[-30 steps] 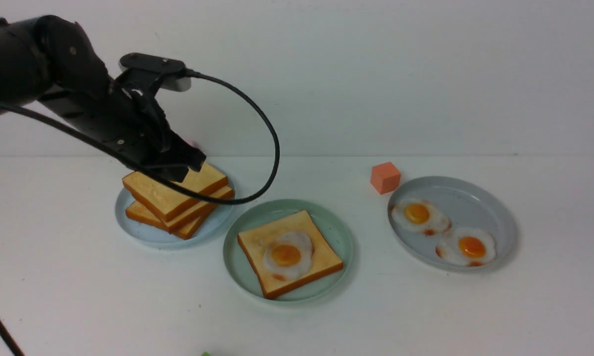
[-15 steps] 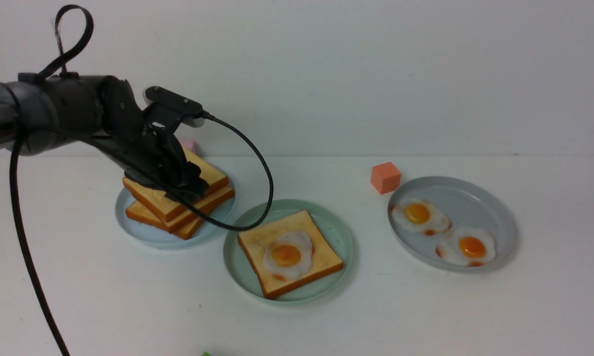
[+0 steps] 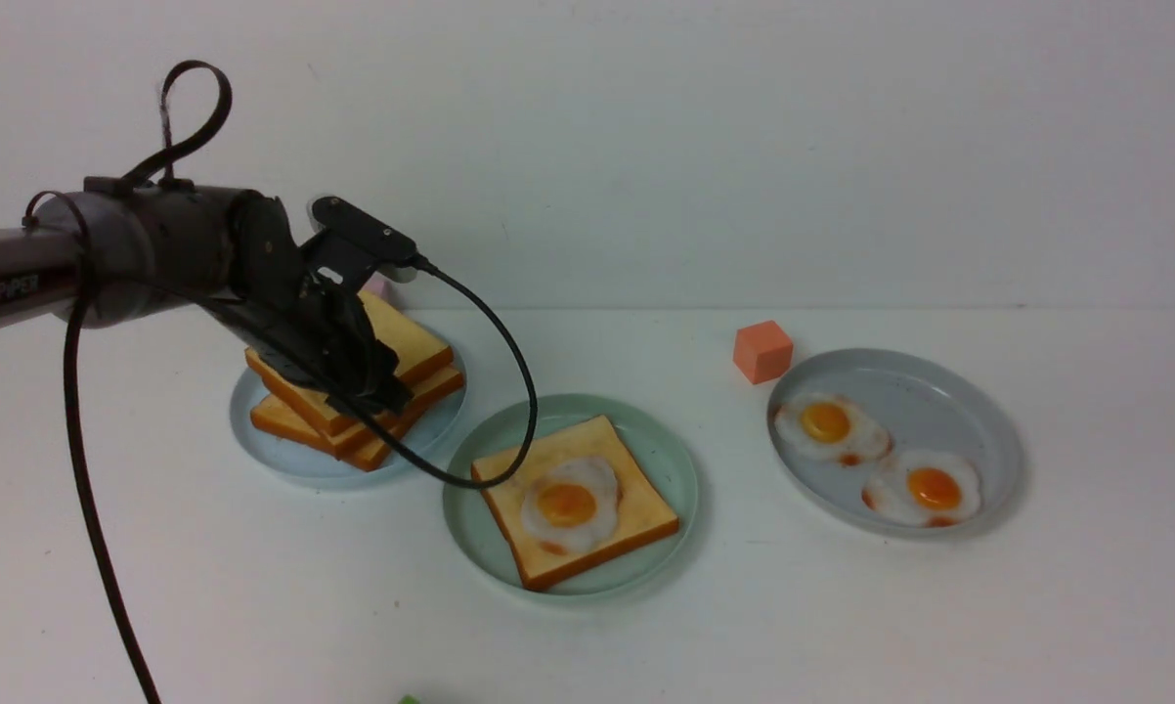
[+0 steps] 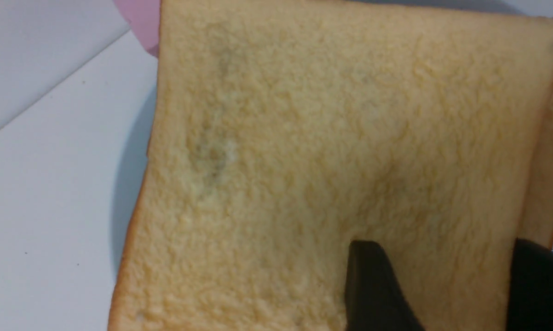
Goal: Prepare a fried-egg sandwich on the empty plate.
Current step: Use the left arm to grab a slice of bread, then use the left arm to place a slice of bread on the fried egg in the middle
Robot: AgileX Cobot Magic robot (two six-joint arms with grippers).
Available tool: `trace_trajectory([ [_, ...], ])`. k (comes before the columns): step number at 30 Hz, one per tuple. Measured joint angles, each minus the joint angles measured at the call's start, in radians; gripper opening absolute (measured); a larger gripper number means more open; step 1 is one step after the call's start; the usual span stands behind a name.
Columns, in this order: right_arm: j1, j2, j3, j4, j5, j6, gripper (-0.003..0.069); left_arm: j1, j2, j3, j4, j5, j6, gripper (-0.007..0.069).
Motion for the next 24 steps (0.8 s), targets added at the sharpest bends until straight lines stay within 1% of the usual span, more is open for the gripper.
trace_trajectory([
  [3, 0.000, 0.000, 0.000, 0.000, 0.007, 0.000, 0.0006, -0.003, 0.002, -0.002, 0.012, 0.002, 0.003, 0.0236],
  [4, 0.000, 0.000, 0.000, 0.000, 0.007, 0.000, 0.0006, -0.003, 0.002, -0.002, 0.012, 0.002, 0.003, 0.0228],
  [5, 0.000, 0.000, 0.000, 0.000, 0.014, 0.000, 0.0006, -0.006, 0.002, -0.002, 0.018, 0.004, 0.004, 0.0164],
  [7, 0.000, 0.000, 0.000, 0.001, 0.017, 0.000, 0.0006, -0.008, 0.002, -0.003, 0.018, 0.005, 0.004, 0.0088],
  [10, 0.000, 0.000, 0.000, 0.001, 0.020, 0.000, 0.0006, -0.008, -0.009, -0.004, 0.018, 0.009, 0.005, 0.0036],
  [18, 0.000, 0.000, 0.000, 0.001, 0.023, 0.000, 0.0011, -0.007, -0.128, 0.004, 0.018, 0.060, 0.003, 0.0035],
  [21, 0.000, 0.000, 0.000, -0.004, 0.030, 0.000, 0.0014, -0.009, -0.189, 0.004, -0.012, 0.098, 0.000, 0.0035],
  [24, 0.000, -0.001, 0.000, -0.022, 0.058, 0.000, 0.0015, -0.044, -0.262, 0.050, -0.026, 0.109, 0.000, 0.0035],
])
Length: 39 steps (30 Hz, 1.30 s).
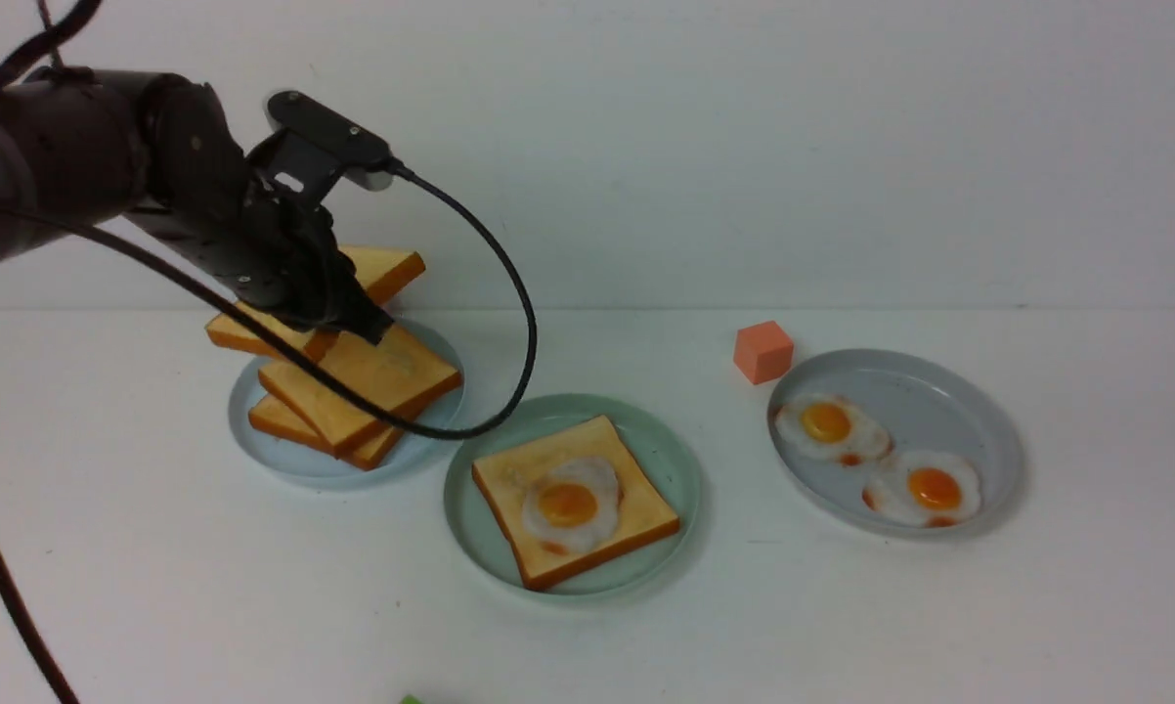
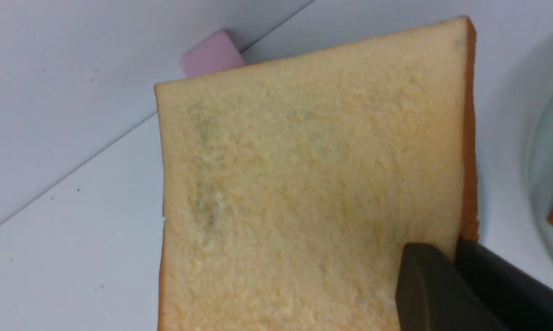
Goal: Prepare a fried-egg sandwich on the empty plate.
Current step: Use the left arm to place a slice of bread on the fried egg in the middle
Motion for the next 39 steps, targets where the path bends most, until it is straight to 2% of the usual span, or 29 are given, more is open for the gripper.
trace_trajectory([
  [2, 0.000, -0.002, 0.000, -0.004, 0.012, 0.000, 0.0016, -0.025, -0.023, 0.034, -0.002, -0.006, 0.000, 0.0035],
  [8, 0.000, -0.052, 0.000, -0.030, 0.044, 0.000, 0.0019, -0.269, -0.070, 0.188, -0.018, -0.093, 0.016, 0.0034],
  [13, 0.000, -0.093, 0.000, -0.032, 0.049, 0.000, 0.0020, -0.359, -0.022, 0.194, 0.003, -0.128, 0.028, 0.0031],
  [17, 0.000, -0.107, 0.000, -0.031, 0.050, 0.000, 0.0020, -0.383, 0.009, 0.194, 0.044, -0.140, 0.041, 0.0029],
  [34, 0.000, -0.110, 0.000, -0.031, 0.053, 0.000, 0.0025, -0.386, 0.059, 0.194, 0.054, -0.138, 0.053, 0.0029],
  [38, 0.000, -0.110, 0.000, -0.031, 0.053, 0.000, 0.0025, -0.386, 0.059, 0.194, 0.054, -0.138, 0.053, 0.0076],
  [39, 0.000, -0.110, 0.000, -0.031, 0.053, 0.000, 0.0027, -0.386, 0.059, 0.194, 0.053, -0.136, 0.053, 0.0108],
])
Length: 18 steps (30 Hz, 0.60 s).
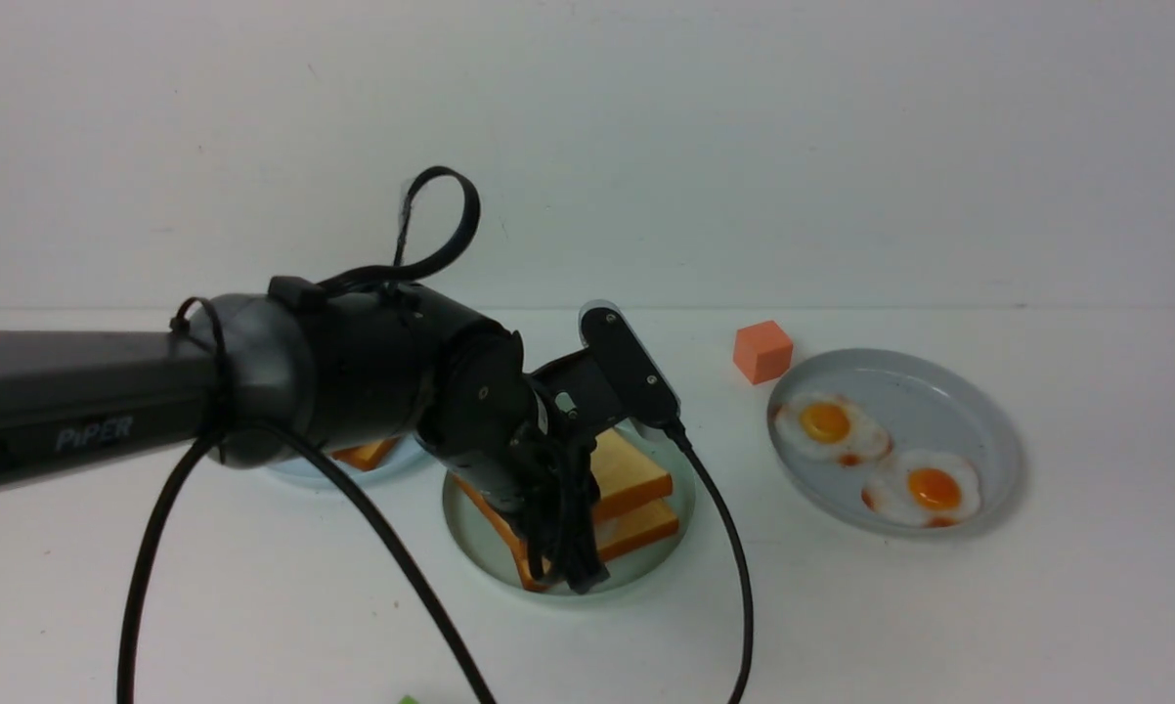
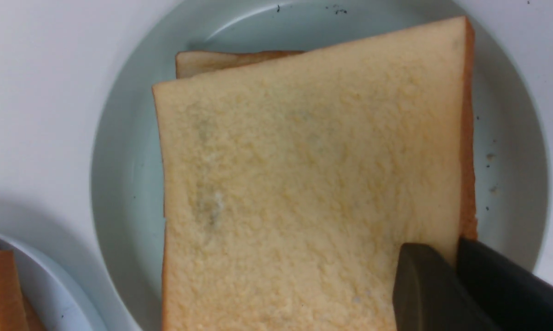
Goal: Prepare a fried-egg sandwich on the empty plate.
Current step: Use the left arm to place a slice of bread on the fried egg in the middle
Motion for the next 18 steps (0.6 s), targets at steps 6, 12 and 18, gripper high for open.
trace_trajectory([
  [6, 0.000, 0.000, 0.000, 0.001, 0.000, 0.000, 0.0027, 0.000, 0.000, 0.000, -0.028, 0.018, -0.001, 0.0340],
  [12, 0.000, 0.000, 0.000, 0.001, 0.000, 0.000, 0.0031, 0.000, -0.046, 0.001, -0.092, 0.031, -0.001, 0.0444],
  [18, 0.000, 0.000, 0.000, 0.001, 0.000, 0.000, 0.0034, 0.000, -0.312, 0.002, -0.201, 0.052, -0.042, 0.0262],
])
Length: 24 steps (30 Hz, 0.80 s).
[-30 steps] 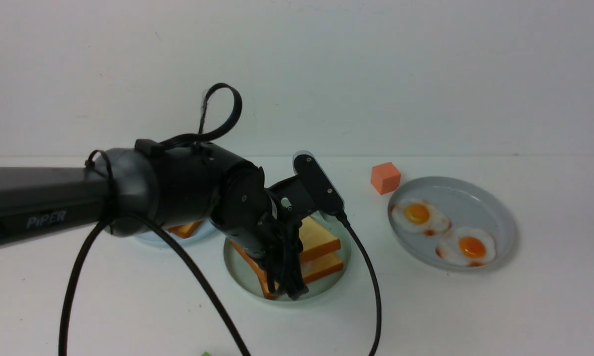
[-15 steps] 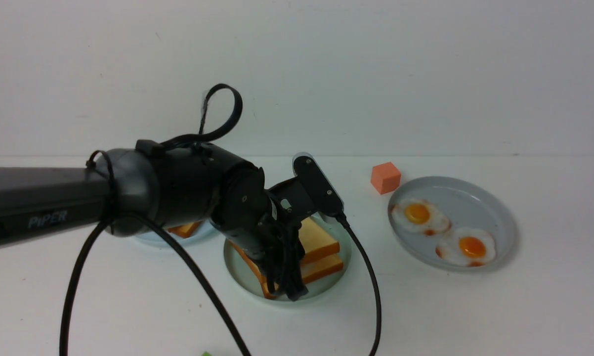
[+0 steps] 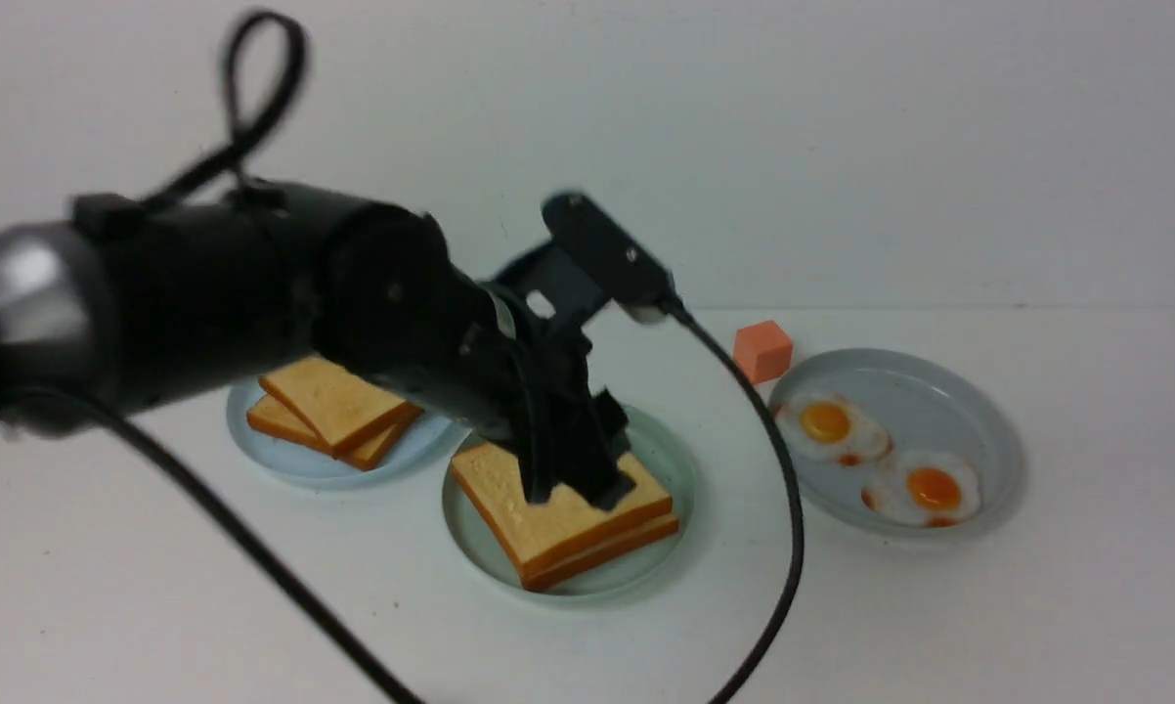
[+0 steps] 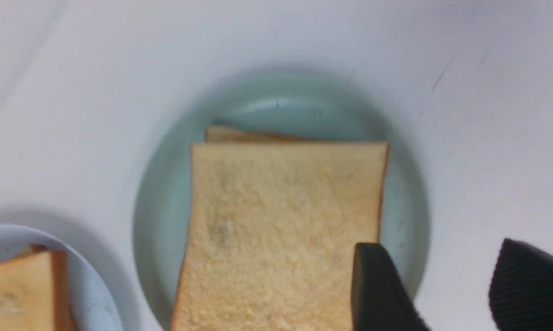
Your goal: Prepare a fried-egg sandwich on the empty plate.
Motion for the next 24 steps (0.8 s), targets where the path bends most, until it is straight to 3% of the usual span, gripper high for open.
trace_trajectory([
  [4, 0.000, 0.000, 0.000, 0.000, -0.001, 0.000, 0.0036, 0.000, -0.288, 0.023, -0.036, 0.022, -0.077, -0.0004],
  [13, 0.000, 0.000, 0.000, 0.000, 0.003, 0.000, 0.0036, 0.000, -0.868, 0.363, -0.051, -0.078, -0.177, -0.0013],
  [17, 0.000, 0.000, 0.000, 0.001, 0.003, 0.001, 0.0036, 0.000, -1.208, 0.677, -0.054, -0.225, -0.246, -0.0013],
  [24, 0.000, 0.000, 0.000, 0.030, 0.003, 0.025, 0.0036, 0.000, -1.510, 1.000, -0.063, -0.357, -0.300, -0.0013],
])
